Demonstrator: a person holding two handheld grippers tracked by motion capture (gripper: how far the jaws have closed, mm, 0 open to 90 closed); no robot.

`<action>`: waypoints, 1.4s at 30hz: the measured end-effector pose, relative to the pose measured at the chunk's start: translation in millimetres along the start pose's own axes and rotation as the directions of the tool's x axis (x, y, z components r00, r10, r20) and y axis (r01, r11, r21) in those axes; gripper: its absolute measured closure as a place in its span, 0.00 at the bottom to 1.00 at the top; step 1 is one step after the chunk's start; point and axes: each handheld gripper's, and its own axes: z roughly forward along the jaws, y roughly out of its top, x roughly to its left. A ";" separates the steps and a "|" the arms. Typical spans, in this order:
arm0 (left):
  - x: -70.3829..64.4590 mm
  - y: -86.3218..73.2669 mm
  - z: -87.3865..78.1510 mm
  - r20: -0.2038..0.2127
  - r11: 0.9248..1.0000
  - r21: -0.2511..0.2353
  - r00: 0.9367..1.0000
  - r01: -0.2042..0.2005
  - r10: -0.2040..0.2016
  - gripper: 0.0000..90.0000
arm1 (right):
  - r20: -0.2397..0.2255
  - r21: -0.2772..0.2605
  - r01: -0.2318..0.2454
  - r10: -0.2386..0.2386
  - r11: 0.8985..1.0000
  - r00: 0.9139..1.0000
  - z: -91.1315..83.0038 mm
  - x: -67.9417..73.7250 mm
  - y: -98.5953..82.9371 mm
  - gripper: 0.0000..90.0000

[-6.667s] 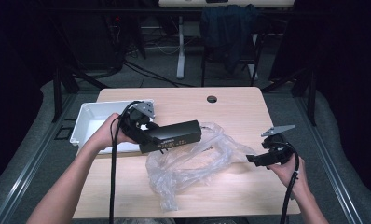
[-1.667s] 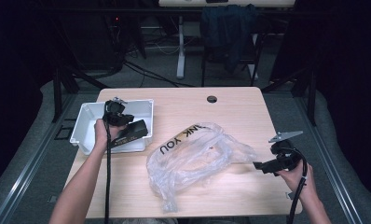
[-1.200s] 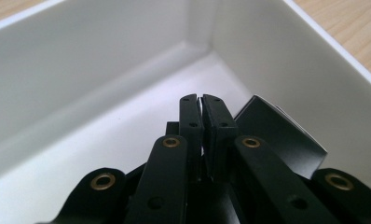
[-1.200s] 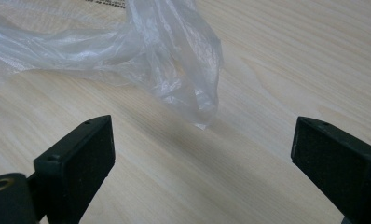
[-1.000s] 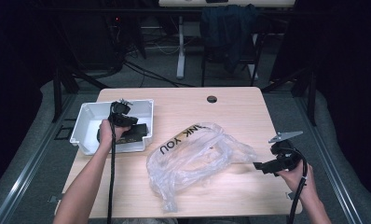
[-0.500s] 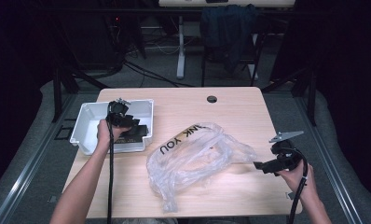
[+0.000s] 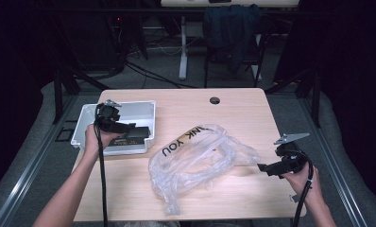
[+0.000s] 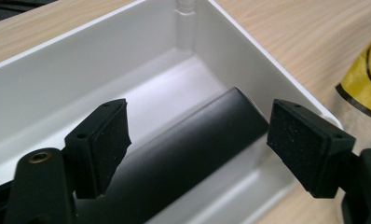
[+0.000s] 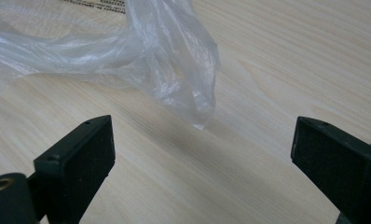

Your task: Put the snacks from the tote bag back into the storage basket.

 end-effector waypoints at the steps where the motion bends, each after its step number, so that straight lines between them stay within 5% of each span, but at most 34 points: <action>1: -2.2 -2.1 -6.3 0.007 1.000 0.003 1.000 -0.007 0.006 0.20 | 0.000 -0.001 -0.001 0.001 1.000 1.000 0.0 0.1 0.0 0.06; 18: -36.4 -46.3 -79.8 0.026 0.999 -0.029 0.999 -0.042 0.043 0.17 | 0.013 0.002 0.001 -0.001 1.000 1.000 -2.7 0.6 -1.4 0.06; 20: -43.0 -54.1 -85.2 -0.017 0.998 -0.027 0.998 -0.061 0.061 0.17 | 0.010 -0.001 -0.001 0.001 1.000 1.000 -2.4 1.1 -1.3 0.06; 42: -82.4 -123.8 -105.1 0.009 0.999 0.013 0.999 -0.039 0.039 0.16 | 0.010 0.012 0.007 -0.008 1.000 1.000 -0.5 4.2 -1.6 0.06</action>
